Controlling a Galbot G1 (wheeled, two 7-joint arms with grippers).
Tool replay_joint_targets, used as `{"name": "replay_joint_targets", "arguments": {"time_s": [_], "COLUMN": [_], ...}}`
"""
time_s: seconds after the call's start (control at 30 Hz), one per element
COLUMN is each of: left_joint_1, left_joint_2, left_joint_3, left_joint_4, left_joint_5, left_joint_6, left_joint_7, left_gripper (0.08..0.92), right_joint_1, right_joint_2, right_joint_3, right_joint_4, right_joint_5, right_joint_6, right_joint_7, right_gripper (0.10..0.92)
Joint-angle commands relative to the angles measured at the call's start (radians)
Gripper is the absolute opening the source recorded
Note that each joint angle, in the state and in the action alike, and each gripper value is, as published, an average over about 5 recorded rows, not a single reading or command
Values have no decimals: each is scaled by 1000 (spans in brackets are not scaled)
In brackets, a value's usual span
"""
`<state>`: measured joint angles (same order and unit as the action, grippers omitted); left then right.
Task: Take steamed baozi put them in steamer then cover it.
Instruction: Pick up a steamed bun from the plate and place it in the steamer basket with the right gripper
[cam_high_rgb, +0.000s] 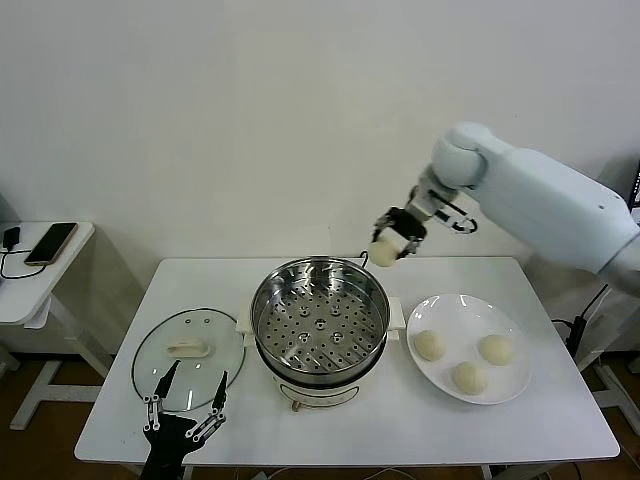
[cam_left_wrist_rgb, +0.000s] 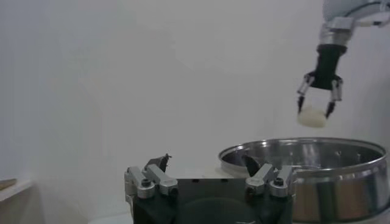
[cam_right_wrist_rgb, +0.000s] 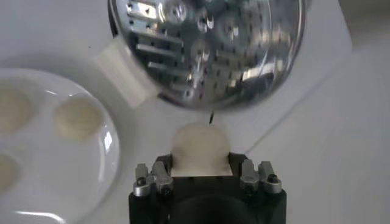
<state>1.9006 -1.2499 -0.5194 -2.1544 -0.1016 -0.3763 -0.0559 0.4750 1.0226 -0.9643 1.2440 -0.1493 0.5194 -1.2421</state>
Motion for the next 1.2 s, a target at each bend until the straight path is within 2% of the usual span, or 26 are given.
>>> {"name": "replay_joint_targets", "arguments": {"time_s": [0.03, 0.4, 0.67, 0.93, 1.03, 1.2], "left_joint_1": [1, 3, 1, -6, -8, -7], "left_joint_2": [-1, -8, -11, -8, -7, -5], "left_joint_3": [0, -2, 0, -1, -2, -5], "left_joint_4": [-4, -8, -8, -1, 1, 4], "left_joint_5": [0, 0, 0, 0, 0, 0], "left_joint_6": [-3, -9, -10, -14, -13, -14], "left_joint_7": [-1, -3, -5, -8, -12, -14], "left_gripper": [823, 823, 823, 823, 823, 823], "right_joint_1": [4, -143, -191, -200, -183, -117], "right_joint_2": [135, 257, 302, 298, 270, 169], "right_joint_3": [-65, -25, 3, 12, 20, 50], "right_joint_4": [81, -58, -130, -150, -123, -46], "right_joint_5": [-134, -294, -357, -376, -327, -82], "right_joint_6": [114, 125, 135, 138, 117, -27], "right_joint_7": [2, 19, 40, 93, 74, -71], "right_gripper": [647, 664, 694, 780, 814, 822]}}
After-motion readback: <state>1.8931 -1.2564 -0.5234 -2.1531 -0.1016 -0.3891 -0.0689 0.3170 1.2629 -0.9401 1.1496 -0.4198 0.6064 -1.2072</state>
